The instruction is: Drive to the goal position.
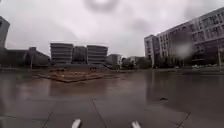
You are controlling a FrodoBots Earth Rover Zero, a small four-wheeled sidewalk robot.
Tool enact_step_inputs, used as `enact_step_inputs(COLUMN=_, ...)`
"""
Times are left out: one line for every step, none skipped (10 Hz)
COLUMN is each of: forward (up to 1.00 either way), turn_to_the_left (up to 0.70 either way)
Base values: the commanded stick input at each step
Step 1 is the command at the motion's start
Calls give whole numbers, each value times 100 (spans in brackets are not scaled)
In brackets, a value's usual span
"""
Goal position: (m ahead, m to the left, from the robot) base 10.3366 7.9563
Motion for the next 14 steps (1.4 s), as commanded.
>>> enact_step_inputs(forward=70, turn_to_the_left=35)
enact_step_inputs(forward=70, turn_to_the_left=35)
enact_step_inputs(forward=70, turn_to_the_left=35)
enact_step_inputs(forward=70, turn_to_the_left=35)
enact_step_inputs(forward=70, turn_to_the_left=35)
enact_step_inputs(forward=70, turn_to_the_left=35)
enact_step_inputs(forward=70, turn_to_the_left=35)
enact_step_inputs(forward=70, turn_to_the_left=35)
enact_step_inputs(forward=70, turn_to_the_left=9)
enact_step_inputs(forward=70, turn_to_the_left=2)
enact_step_inputs(forward=70, turn_to_the_left=2)
enact_step_inputs(forward=70, turn_to_the_left=1)
enact_step_inputs(forward=70, turn_to_the_left=1)
enact_step_inputs(forward=70, turn_to_the_left=2)
